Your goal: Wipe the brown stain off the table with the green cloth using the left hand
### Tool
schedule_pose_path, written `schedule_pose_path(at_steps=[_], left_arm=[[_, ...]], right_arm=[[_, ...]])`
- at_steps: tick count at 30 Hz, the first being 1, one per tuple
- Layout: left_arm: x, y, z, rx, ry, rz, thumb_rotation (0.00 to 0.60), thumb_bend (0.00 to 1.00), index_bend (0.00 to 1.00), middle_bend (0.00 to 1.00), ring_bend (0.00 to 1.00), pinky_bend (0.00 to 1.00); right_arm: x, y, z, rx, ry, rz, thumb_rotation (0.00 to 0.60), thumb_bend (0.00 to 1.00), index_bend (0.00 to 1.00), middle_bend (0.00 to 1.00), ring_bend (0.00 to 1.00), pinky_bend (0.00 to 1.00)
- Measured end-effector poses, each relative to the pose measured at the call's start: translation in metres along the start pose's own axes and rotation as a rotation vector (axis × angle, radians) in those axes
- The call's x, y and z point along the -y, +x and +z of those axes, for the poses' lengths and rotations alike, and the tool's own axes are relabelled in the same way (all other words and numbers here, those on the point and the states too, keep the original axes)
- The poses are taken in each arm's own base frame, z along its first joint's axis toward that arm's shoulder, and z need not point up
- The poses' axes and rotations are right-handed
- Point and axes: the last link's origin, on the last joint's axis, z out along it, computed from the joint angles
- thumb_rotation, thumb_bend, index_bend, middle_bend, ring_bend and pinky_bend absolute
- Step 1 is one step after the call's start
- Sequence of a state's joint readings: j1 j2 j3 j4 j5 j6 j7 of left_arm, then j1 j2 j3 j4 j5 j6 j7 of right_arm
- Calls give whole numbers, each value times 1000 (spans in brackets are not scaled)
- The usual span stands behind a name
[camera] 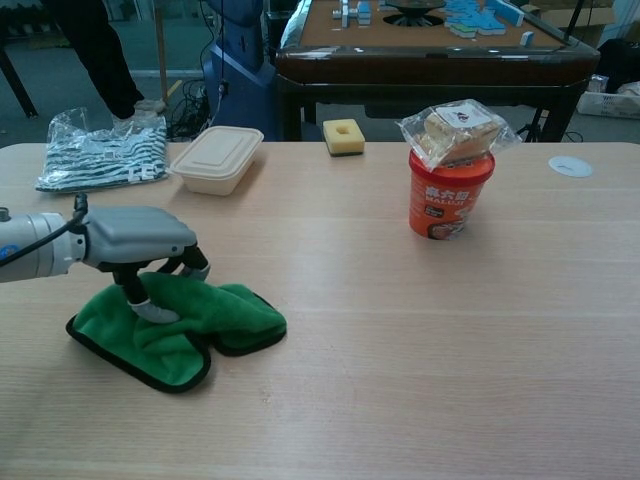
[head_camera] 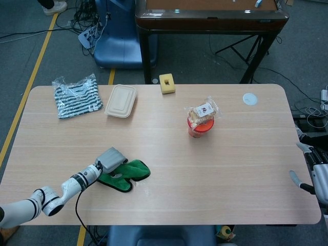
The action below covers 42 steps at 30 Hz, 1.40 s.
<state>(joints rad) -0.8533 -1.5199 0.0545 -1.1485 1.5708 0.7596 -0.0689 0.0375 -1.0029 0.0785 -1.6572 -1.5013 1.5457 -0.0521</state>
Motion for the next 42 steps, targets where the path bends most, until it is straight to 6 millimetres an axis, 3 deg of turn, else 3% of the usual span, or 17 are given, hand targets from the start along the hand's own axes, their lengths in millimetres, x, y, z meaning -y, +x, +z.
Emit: schedule_pose_path(at_steps=[7,11,21,33,37,42], left_arm=[[40,3,-5,-17,151,52,600,250,561,592,594,877],[42,0,-9,-5,168,23,600,250,562,592,594,877],[-18,-13,-9,53,-40,-13,600,250,567,591,594,877],[-92,-11,-21,66,-314,-16,600,250,564,592,594,877],[-102,-11,-22,73,-345,-21,600,250,564,591,594,877],[-90,-13,-13,76,-300,37,600,250,562,592,594,877]], right_arm=[[3,-1,2,2,14,1,600,350,179,246,207,238],[3,-2,2,4,13,2,600,350,179,246,207,238],[1,1,-1,-4,7,4,600,350,179,246,206,238],[-3,1,-4,-9,-4,6,600,350,179,246,207,238],[-4,0,-3,-8,-5,8,600,350,179,246,207,238],[-4,0,-3,-7,-3,11,600,350,179,246,207,238]])
